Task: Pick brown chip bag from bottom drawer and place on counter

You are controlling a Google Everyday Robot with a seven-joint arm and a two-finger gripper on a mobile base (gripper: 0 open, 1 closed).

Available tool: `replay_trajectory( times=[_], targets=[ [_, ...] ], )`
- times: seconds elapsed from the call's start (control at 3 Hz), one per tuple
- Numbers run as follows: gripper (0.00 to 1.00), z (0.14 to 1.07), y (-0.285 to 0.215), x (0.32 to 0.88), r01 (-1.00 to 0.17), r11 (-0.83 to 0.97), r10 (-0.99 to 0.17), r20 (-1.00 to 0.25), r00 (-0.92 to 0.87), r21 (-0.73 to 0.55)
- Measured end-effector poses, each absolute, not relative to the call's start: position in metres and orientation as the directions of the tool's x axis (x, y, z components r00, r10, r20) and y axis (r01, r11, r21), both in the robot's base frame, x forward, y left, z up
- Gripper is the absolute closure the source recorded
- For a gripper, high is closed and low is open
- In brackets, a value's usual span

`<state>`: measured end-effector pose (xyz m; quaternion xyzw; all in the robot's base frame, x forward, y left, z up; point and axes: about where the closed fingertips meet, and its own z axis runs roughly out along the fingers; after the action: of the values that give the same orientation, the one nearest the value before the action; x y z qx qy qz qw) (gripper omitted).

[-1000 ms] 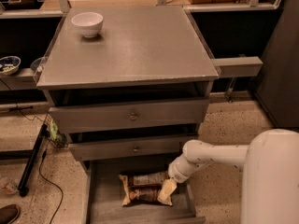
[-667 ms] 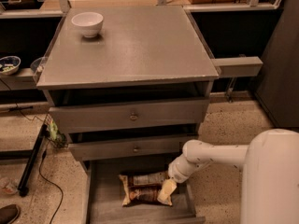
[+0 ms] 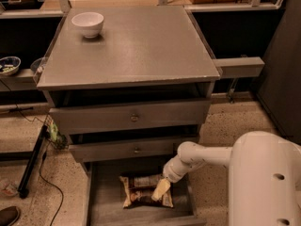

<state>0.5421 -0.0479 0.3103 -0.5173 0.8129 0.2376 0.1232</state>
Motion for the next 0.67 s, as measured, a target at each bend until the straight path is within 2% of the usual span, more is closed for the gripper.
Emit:
replay_trajectory(
  times=[0.33, 0.67],
  targets=[
    [0.0, 0.308, -0.048, 0.541, -0.899, 0.35, -0.783, -0.446, -0.434, 0.261],
    [0.0, 0.256, -0.026, 0.528, -0.899, 0.355, -0.8, -0.414, -0.434, 0.257]
  ],
)
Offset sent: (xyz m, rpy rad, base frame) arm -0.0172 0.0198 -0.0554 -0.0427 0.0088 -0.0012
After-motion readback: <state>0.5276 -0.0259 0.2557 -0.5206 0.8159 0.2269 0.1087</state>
